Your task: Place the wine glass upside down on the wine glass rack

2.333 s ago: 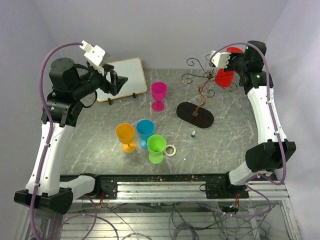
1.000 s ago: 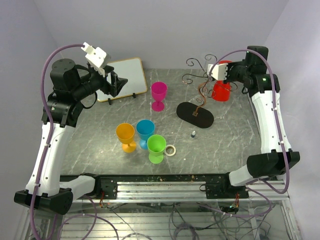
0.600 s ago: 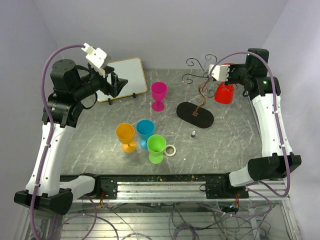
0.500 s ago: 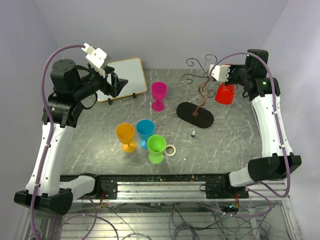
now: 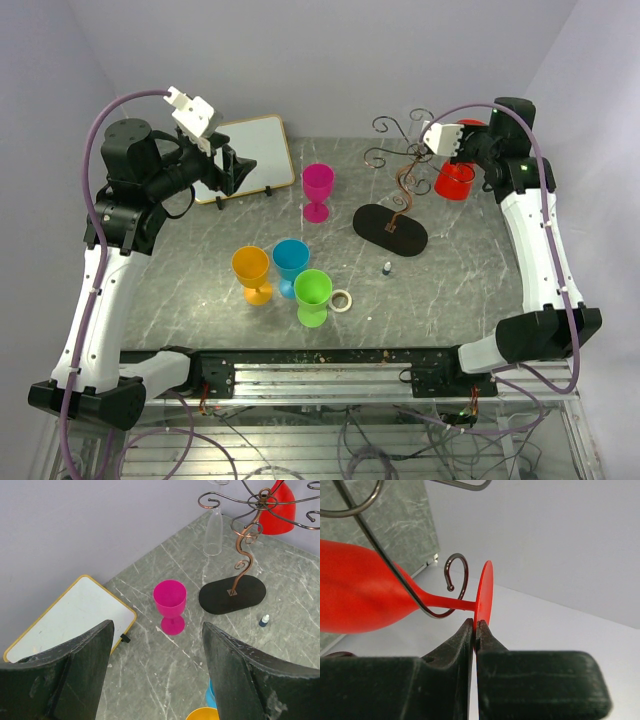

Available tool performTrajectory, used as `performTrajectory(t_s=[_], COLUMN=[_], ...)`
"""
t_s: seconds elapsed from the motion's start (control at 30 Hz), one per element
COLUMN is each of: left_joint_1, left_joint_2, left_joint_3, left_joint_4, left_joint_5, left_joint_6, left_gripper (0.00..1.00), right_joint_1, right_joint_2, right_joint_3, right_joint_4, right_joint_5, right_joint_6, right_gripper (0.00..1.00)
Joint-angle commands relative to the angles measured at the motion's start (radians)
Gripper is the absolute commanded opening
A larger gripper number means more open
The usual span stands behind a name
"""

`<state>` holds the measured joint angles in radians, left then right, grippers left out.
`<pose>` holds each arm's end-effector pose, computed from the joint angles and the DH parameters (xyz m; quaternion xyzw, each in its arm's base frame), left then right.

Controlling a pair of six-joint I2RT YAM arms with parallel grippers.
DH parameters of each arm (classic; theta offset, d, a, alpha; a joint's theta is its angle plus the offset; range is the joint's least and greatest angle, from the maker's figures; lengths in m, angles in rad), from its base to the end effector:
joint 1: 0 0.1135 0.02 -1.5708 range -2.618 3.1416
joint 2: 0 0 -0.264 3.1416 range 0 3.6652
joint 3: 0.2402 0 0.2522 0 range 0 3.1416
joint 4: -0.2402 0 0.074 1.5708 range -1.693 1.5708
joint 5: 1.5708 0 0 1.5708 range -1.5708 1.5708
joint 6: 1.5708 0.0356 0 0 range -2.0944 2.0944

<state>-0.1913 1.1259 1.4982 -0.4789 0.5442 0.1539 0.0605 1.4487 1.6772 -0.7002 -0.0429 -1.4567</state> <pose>0.2091 -0.0593 0.4857 0.3000 0.6749 -0.2119 0.6400 0.3098 0.0203 0.4397 -0.5946 0.6111 -0.3216 0.4118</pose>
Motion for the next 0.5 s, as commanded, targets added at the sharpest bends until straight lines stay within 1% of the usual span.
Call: performTrajectory(t_s=[0.0, 0.27, 0.47], left_joint_1=[0.003, 0.003, 0.003], left_joint_2=[-0.016, -0.011, -0.013], left_joint_3=[-0.003, -0.004, -0.003], left_joint_4=[-0.002, -0.002, -0.007], left_joint_5=[0.020, 0.023, 0.022], left_joint_6=[0.023, 0.026, 0.031], left_gripper=[0.82, 0.82, 0.82], right_joint_1=[0.003, 0.005, 0.024], right_joint_2=[0.009, 0.034, 0.042], right_joint_3=[-0.004, 0.004, -0.006], right_joint_4=[0.079, 0.096, 0.088], right_joint_5=[0.019, -0.036, -0.047], right_joint_6=[0.028, 0.038, 0.027], right_gripper=[0.03, 0.04, 0.04])
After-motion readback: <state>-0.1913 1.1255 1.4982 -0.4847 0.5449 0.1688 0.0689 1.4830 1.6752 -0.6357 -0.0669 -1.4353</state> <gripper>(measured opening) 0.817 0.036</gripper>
